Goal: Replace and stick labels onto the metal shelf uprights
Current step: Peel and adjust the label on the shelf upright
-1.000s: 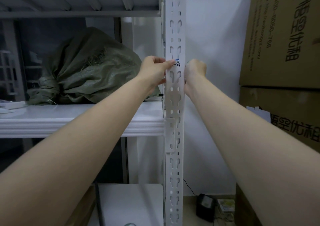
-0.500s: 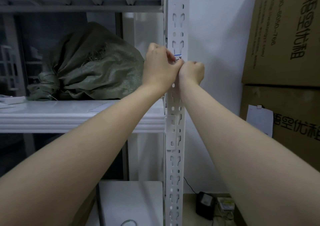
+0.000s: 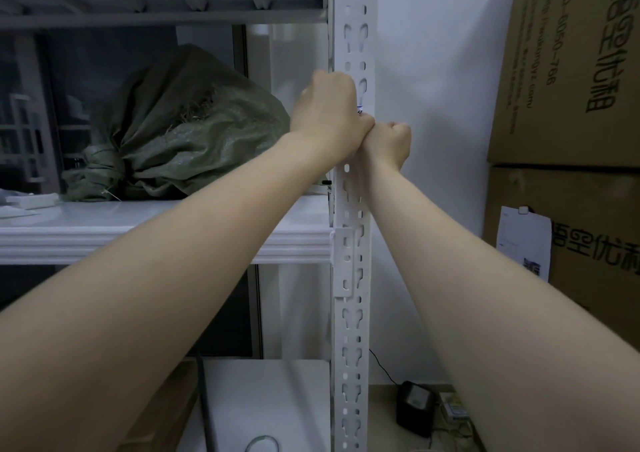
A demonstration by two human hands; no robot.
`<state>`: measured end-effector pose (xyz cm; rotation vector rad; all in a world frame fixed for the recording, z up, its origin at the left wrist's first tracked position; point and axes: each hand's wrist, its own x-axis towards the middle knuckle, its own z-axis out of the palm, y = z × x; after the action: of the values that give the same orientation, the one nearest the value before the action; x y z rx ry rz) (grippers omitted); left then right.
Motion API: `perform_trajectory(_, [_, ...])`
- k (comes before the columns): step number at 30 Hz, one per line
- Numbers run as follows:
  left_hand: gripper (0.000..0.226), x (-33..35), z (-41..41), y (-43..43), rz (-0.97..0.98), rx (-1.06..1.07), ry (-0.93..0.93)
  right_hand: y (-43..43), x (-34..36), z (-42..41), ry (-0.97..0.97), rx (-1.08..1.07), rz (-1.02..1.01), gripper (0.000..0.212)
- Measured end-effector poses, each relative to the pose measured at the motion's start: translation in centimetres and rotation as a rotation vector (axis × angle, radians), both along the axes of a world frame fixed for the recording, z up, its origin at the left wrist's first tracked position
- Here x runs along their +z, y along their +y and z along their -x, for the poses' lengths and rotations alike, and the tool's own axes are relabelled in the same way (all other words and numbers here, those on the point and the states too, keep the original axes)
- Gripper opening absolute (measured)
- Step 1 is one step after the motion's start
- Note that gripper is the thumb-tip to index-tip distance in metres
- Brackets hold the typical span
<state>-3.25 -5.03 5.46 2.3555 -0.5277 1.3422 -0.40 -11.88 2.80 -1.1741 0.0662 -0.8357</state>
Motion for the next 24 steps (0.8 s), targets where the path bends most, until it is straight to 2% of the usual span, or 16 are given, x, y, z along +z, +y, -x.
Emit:
perform_trajectory(2, [0.037, 0.2, 0.3, -0.2, -0.035, 0.042, 0.003, 0.1, -0.1, -0.1, -0.02, 0.002, -0.023, 0.025])
perform_trajectory(6, [0.037, 0.6, 0.6, -0.4, -0.083, 0.077, 0.029, 0.2, -0.2, -0.1, -0.039, 0.013, -0.058, 0.028])
perform_trajectory(8, [0.034, 0.7, 0.9, -0.6, -0.12, 0.105, 0.038, 0.1, -0.2, 0.1, -0.043, 0.012, -0.048, 0.026])
perform_trajectory(11, [0.017, 0.8, 0.9, -0.9, -0.137, 0.116, 0.043, 0.0, -0.3, 0.5, -0.041, 0.006, 0.002, 0.016])
perform_trajectory(14, [0.026, 0.8, 0.8, -1.0, -0.133, 0.124, 0.066, 0.0, -0.4, 0.5, -0.048, 0.005, 0.034, 0.016])
perform_trajectory(16, [0.02, 0.7, 0.9, -1.0, -0.145, 0.124, 0.056, 0.0, -0.4, 0.5, -0.053, -0.016, 0.06, 0.02])
perform_trajectory(18, [0.011, 0.5, 1.0, -0.8, -0.155, 0.131, 0.052, 0.1, -0.5, 0.6, -0.046, -0.033, 0.096, 0.014])
perform_trajectory(20, [0.015, 0.3, 1.0, -0.6, -0.152, 0.127, 0.055, 0.1, -0.5, 0.8, -0.051, -0.04, 0.107, 0.008])
perform_trajectory(24, [0.017, 0.3, 1.0, -0.3, -0.128, 0.076, 0.068, 0.1, -0.5, 0.9, -0.058, -0.066, 0.113, 0.012])
